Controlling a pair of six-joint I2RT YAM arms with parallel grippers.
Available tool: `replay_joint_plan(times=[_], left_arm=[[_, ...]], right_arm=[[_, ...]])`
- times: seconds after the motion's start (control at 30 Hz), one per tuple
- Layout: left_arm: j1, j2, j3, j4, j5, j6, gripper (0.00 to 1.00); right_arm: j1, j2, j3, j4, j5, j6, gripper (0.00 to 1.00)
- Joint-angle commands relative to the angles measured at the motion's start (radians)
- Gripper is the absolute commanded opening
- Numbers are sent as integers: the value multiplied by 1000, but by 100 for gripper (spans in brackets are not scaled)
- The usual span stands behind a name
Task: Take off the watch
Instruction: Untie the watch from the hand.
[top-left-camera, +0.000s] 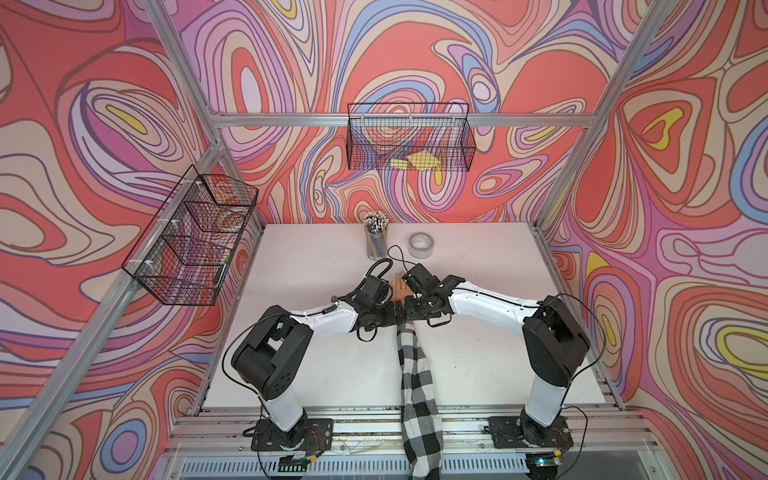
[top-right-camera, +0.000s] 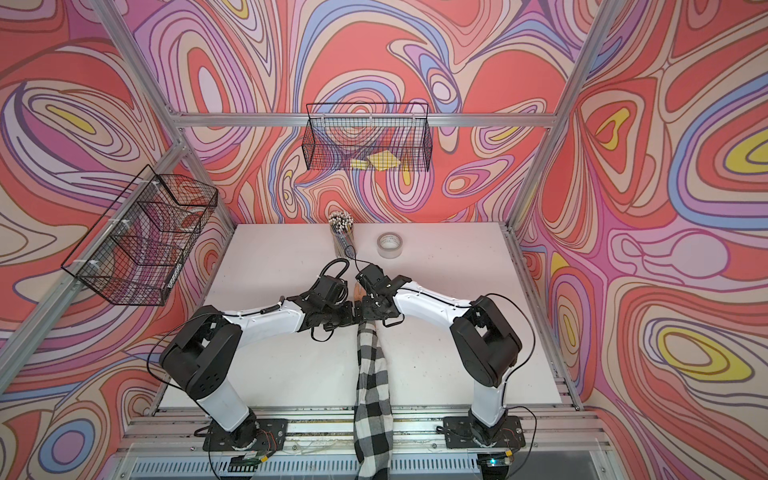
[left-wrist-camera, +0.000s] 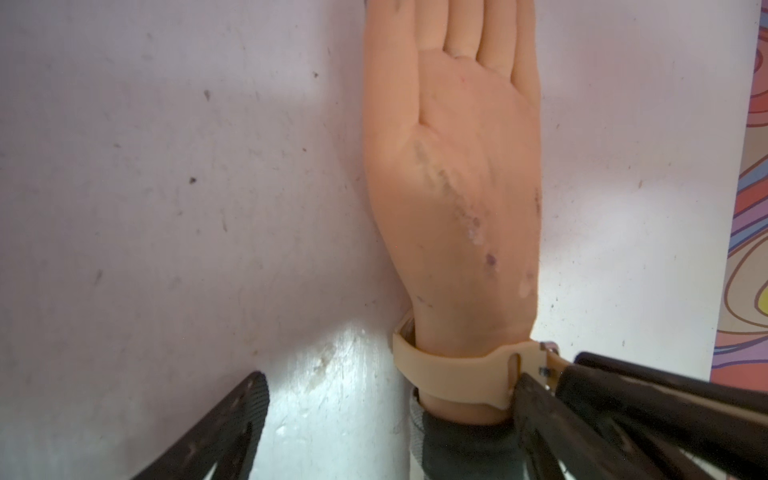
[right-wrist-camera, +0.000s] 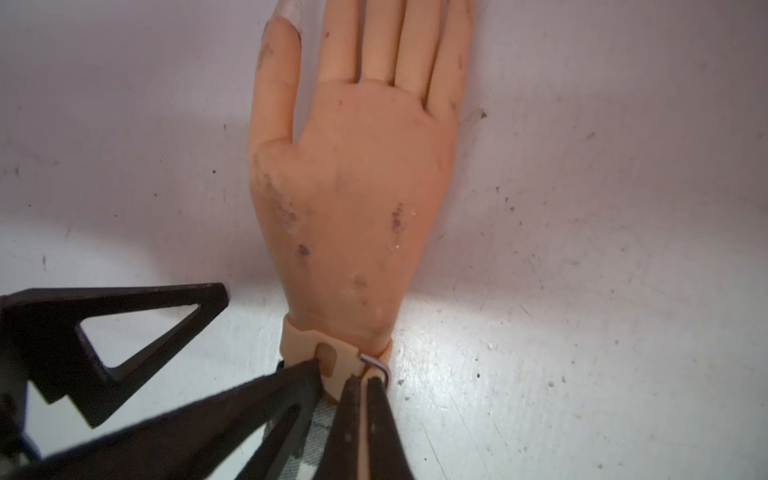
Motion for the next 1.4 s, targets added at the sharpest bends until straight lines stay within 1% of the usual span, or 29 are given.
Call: replay_joint_plan(times=[0.0, 0.13, 0.23, 0.37, 0.5, 0.67, 0.8, 0.83, 1.03, 1.2, 1.23, 1.37], left_arm=[[5, 39, 7, -30, -68, -34, 92], [5, 40, 10, -96, -115, -31, 92], [5, 40, -4, -126, -130, -33, 91], [5, 45, -29, -123, -124, -45, 87], [5, 56, -39, -108, -108, -59, 85], [5, 64, -37, -104, -100, -58, 84], [5, 69, -37, -100, -93, -56, 83], [5, 69, -39, -99, -92, -56, 83], [5, 71, -49, -89, -86, -59, 83], [5, 67, -56, -81, -82, -60, 83], [5, 67, -57, -81, -81, -60, 83], [5, 65, -60, -78, -77, -62, 83]], right_arm=[[5, -37, -6, 20, -22, 10, 0], [-19, -50, -27, 36, -33, 19, 0], [-74, -101, -86, 96, -97, 45, 0], [-135, -137, -174, 181, -184, 84, 0], [-165, -137, -238, 236, -227, 118, 0], [-170, -102, -275, 244, -224, 148, 0], [-170, -61, -283, 232, -215, 143, 0], [-170, -31, -283, 234, -215, 139, 0], [-170, -9, -272, 247, -243, 114, 0], [-169, -49, -260, 291, -287, 112, 0], [-167, -87, -256, 298, -296, 116, 0], [-148, -127, -217, 294, -313, 125, 0]])
